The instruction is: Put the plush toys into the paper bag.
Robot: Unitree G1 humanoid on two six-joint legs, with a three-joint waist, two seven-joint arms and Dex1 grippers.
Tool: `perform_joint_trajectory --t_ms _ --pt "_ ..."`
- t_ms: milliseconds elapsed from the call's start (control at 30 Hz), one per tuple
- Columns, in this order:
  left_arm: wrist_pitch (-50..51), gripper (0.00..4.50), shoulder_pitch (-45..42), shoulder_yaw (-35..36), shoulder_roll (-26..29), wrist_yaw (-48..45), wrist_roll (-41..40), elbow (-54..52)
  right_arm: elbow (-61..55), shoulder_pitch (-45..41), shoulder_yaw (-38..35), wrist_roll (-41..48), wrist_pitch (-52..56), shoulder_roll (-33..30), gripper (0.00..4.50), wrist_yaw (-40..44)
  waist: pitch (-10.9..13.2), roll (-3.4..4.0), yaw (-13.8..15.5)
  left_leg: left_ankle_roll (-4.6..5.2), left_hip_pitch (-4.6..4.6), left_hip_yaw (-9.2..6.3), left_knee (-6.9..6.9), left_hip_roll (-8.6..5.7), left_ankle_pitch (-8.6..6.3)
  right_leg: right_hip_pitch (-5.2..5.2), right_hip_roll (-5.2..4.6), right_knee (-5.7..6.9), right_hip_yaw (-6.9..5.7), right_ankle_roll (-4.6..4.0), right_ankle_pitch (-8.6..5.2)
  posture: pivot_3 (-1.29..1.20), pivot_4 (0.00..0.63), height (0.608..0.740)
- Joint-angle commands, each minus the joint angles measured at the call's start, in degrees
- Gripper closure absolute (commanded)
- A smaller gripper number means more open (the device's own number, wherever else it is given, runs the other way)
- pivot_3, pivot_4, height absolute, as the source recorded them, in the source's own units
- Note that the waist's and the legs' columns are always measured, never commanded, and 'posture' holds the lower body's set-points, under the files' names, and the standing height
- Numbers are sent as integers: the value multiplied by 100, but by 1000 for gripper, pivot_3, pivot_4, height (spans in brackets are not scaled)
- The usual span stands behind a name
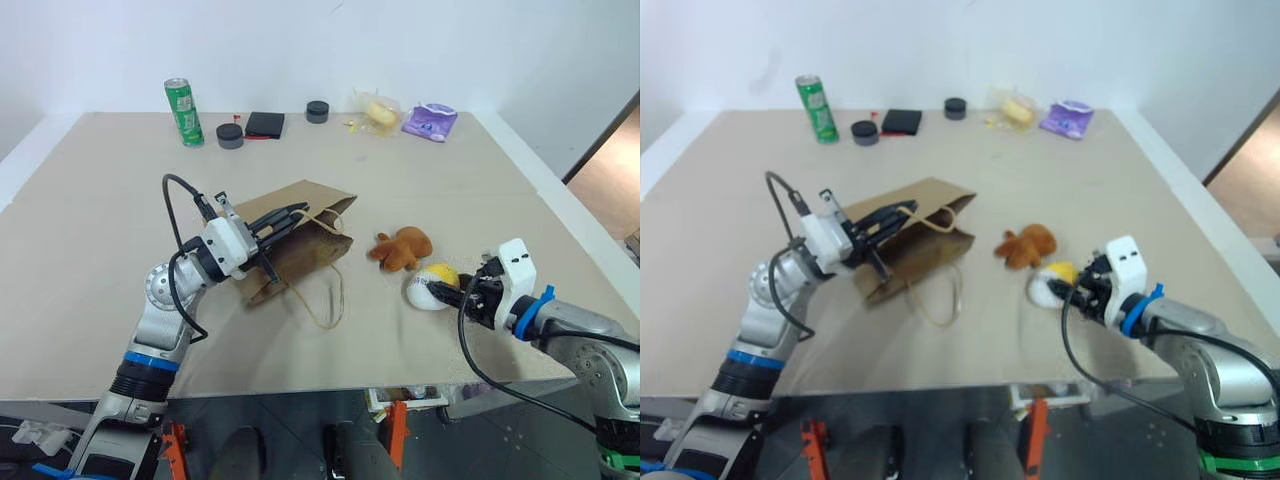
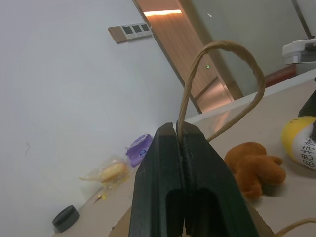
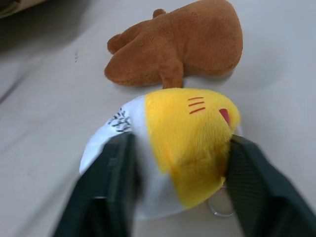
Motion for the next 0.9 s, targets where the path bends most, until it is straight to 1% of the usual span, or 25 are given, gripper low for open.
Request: perform_joint_trajectory --t_ms 33,67,100,167,200,233,300,367,467,567,733,800,867,900 --pt "-26 4500 -136 123 -5 -3 -64 -97 -339 -92 -527 428 -193 139 3794 143 0 0 0 0 0 0 0 0 -1 0 0 -2 0 1 1 0 150 740" --pt "-22 4500 -144 129 -4 -2 -68 -93 -497 -175 -732 720 -193 223 4318 195 0 0 0 0 -1 0 0 0 -1 -1 1 -2 0 3 2 0 150 740" --pt "-17 4500 -151 134 -4 -1 -75 -90 -683 -260 -893 1058 -124 292 4461 235 2 3 -2 0 -2 0 0 1 -1 -2 1 -2 0 5 3 0 150 740" --pt "-7 4500 -160 139 -6 2 -83 -87 -976 -436 -1050 1675 43 455 4461 196 4 6 -13 1 -1 0 -1 4 -1 -4 6 -1 1 6 4 0 150 740" --pt "-4 4500 -163 140 -10 0 -86 -83 -1110 -595 -987 1915 162 556 4461 52 4 6 -18 1 1 0 -1 9 -1 -4 11 -1 1 6 4 0 150 740" --pt "0 4500 -167 137 -14 -2 -89 -79 -1210 -804 -825 2083 287 730 4461 -202 4 5 -17 1 3 -2 -1 14 -1 -3 17 -1 0 6 4 0 150 740" --pt "11 4500 -169 126 -34 0 -92 -84 -1411 -1116 -273 2133 441 1043 4461 -559 3 4 -20 1 8 -6 -2 20 0 -1 28 -1 1 4 4 0 150 740" --pt "49 4500 -178 98 -85 11 -108 -115 -1210 -1461 456 1780 384 1563 4461 -870 3 5 -14 1 9 -11 -3 26 0 -2 39 -1 2 -1 5 0 150 740" --pt "72 4500 -199 66 -158 -6 -115 -145 -431 -1862 1403 965 -14 2135 4461 -1062 3 7 -14 2 4 -15 -4 32 0 -4 50 1 5 -7 6 0 150 740" --pt "117 4500 -215 64 -208 -16 -115 -178 527 -2233 1969 272 -596 2627 4461 -1068 3 6 -13 2 -2 -11 -3 28 1 -7 48 1 12 -5 8 0 150 740" --pt "179 4500 -205 59 -237 12 -112 -248 1956 -2993 2379 -503 -1425 3516 4461 -1093 3 6 -14 3 -21 -7 -3 23 1 -23 48 1 23 15 20 0 150 740" --pt "195 4500 -204 66 -249 40 -84 -263 2167 -3016 2516 -764 -1714 3652 4461 -978 3 6 -13 4 -20 -9 -6 26 -1 -23 53 2 21 15 20 0 150 740" --pt "212 4500 -192 90 -240 72 -61 -293 2069 -2915 2517 -823 -1919 3713 4461 -855 3 6 13 5 -23 -17 -9 27 -1 -22 54 2 15 10 17 0 150 740" --pt "214 4500 -182 111 -228 83 -59 -302 1873 -2816 2475 -744 -1870 3697 4068 -777 3 6 13 5 -27 -21 -9 26 -1 -23 52 2 11 10 16 0 150 740"
